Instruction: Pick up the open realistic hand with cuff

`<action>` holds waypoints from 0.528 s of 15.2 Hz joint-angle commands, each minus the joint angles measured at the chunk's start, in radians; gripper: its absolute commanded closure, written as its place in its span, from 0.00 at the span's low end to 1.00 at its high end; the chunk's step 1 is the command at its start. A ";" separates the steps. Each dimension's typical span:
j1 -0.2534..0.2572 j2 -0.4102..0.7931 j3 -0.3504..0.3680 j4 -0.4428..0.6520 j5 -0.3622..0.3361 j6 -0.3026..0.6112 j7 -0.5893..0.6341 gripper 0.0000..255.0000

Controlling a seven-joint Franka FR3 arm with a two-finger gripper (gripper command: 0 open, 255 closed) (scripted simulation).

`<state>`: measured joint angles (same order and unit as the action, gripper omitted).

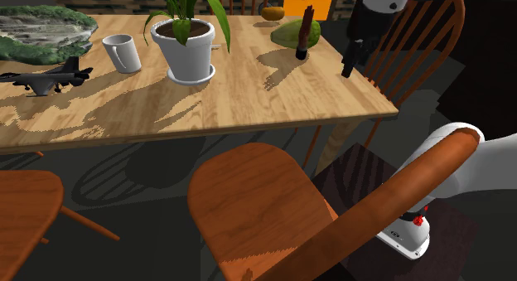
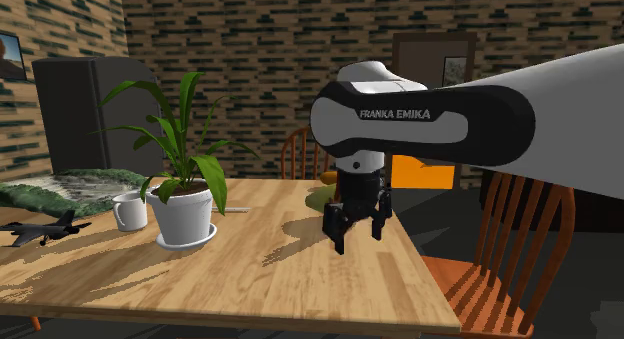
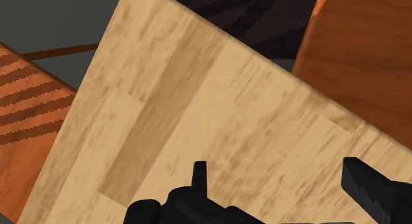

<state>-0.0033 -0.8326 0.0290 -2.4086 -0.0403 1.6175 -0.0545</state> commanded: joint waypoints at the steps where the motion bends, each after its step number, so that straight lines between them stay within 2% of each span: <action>1: 0.000 0.000 0.000 0.000 0.000 0.000 0.000 0.00; 8: -0.112 0.276 0.115 0.200 -0.004 0.094 0.334 0.00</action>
<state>-0.0985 -0.6032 0.1251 -2.2535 -0.0421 1.7077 0.2220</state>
